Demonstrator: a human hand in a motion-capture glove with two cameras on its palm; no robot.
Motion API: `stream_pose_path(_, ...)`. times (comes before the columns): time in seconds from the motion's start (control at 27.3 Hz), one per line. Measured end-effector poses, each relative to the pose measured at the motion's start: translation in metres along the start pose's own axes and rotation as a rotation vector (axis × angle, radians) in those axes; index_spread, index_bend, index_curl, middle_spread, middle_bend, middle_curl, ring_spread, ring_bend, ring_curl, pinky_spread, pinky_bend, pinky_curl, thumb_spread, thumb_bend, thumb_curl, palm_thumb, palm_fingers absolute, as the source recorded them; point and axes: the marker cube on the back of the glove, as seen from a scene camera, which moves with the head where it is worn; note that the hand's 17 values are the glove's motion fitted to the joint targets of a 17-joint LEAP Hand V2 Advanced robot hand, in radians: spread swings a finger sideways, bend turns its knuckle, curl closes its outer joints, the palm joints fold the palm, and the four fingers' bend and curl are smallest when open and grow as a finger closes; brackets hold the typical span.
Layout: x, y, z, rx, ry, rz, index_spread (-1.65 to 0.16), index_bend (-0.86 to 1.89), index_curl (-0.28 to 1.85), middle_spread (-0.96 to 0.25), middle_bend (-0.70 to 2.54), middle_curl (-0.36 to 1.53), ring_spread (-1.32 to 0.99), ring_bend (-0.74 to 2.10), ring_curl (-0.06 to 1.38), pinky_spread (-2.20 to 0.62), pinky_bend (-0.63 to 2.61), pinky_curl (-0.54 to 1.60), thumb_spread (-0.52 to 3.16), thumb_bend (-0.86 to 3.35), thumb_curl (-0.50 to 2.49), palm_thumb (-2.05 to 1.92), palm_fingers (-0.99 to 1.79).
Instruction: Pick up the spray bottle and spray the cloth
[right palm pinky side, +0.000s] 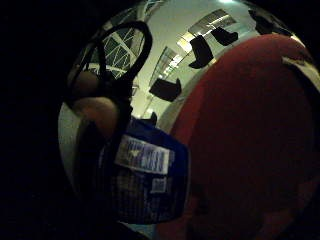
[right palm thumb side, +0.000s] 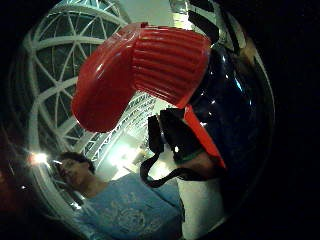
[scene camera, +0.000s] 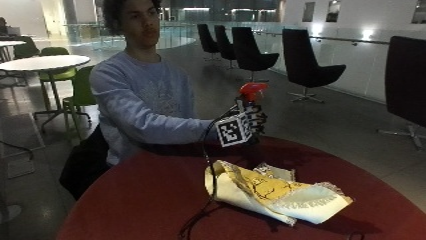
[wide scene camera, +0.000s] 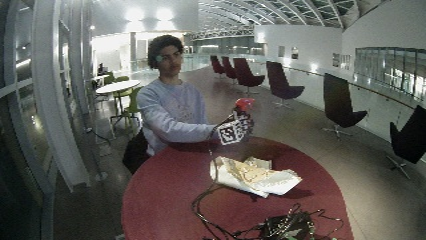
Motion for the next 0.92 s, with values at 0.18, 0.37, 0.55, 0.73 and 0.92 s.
stream_pose_path(0.18, 0.009, 0.003, 0.000, 0.008, 0.001, 0.007, -0.19, 0.16, 0.44, -0.07, 0.29, 0.46, -0.01, 0.44, 0.39, 0.15, 0.18, 0.35, 1.14, -0.03, 0.37, 0.54, 1.12)
stream_pose_path(0.37, 0.014, 0.006, 0.001, -0.001, 0.026, 0.006, -0.19, 0.16, 0.44, -0.06, 0.28, 0.46, -0.02, 0.43, 0.39, 0.14, 0.18, 0.35, 1.13, -0.03, 0.36, 0.52, 1.12)
stream_pose_path(0.55, 0.016, 0.027, -0.012, -0.129, 0.092, 0.007, -0.20, 0.12, 0.42, -0.05, 0.26, 0.46, -0.03, 0.42, 0.39, 0.15, 0.20, 0.35, 1.12, -0.03, 0.35, 0.50, 1.04)
stream_pose_path(0.73, -0.008, 0.033, -0.040, -0.051, 0.122, -0.017, -0.23, 0.09, 0.39, -0.05, 0.25, 0.46, -0.04, 0.42, 0.40, 0.18, 0.19, 0.36, 1.12, -0.01, 0.34, 0.51, 0.91)
stream_pose_path(0.92, -0.029, 0.071, -0.094, -0.143, 0.348, -0.032, -0.25, 0.12, 0.37, -0.05, 0.26, 0.45, -0.03, 0.39, 0.38, 0.20, 0.17, 0.34, 1.14, 0.00, 0.36, 0.58, 0.88)
